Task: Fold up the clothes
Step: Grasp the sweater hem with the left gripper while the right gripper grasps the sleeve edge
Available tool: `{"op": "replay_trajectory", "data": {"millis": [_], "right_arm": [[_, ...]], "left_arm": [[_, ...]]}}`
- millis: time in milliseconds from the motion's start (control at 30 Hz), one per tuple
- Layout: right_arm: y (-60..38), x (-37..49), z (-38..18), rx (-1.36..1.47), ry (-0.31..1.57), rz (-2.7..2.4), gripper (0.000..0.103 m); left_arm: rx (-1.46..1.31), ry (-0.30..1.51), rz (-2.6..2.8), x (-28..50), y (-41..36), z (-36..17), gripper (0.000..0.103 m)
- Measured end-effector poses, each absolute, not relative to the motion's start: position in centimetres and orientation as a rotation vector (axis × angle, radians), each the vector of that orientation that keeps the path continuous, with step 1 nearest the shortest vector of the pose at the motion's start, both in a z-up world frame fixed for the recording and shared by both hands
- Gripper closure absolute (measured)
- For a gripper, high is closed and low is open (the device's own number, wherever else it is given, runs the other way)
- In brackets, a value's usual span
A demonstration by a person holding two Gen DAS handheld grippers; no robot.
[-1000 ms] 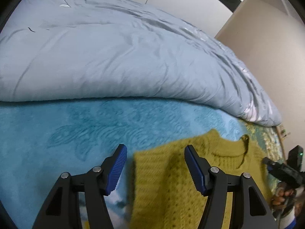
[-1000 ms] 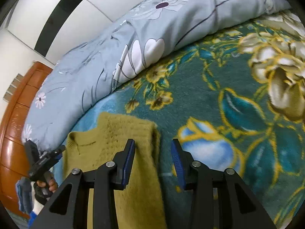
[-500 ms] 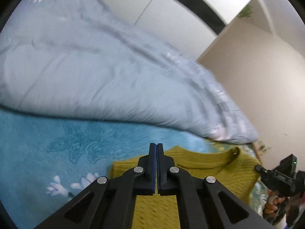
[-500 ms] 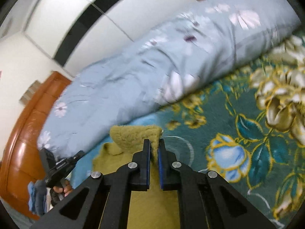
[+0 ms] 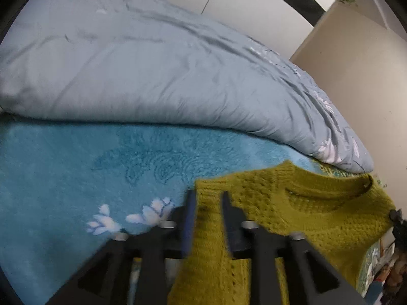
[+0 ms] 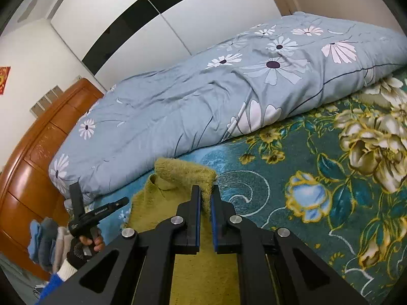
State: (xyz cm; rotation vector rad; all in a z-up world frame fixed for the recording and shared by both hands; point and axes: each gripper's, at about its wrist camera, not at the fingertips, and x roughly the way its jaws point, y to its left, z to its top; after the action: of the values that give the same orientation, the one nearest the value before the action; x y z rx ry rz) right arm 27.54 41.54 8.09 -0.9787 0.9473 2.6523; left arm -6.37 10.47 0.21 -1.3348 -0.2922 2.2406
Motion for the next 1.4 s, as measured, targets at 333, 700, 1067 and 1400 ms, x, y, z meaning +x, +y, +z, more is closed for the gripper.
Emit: {"op": "replay_trajectory", "data": {"millis": [333,700,1067,1400], "right_arm": [[42.7,27.5,6.0,-1.010,1.000,2.601,0.096],[39.4,34.9,10.4,-0.791,0.966,2.762,0.096],[34.0,50.3,5.1,-0.726,1.028,2.752,0.099],[32.2,55.2,1.0,-0.765,1.195,2.623,0.098]], "left_arm": [[-1.271,-0.409,2.199,-7.2,11.5,0.0,0.084],[-0.988,-0.532,2.114,2.1,4.6,3.9,0.085],[-0.797,-0.600,2.036,16.6,-5.5,4.6,0.096],[-1.036,-0.730,2.046,21.3,-9.0,-0.1,0.089]]}}
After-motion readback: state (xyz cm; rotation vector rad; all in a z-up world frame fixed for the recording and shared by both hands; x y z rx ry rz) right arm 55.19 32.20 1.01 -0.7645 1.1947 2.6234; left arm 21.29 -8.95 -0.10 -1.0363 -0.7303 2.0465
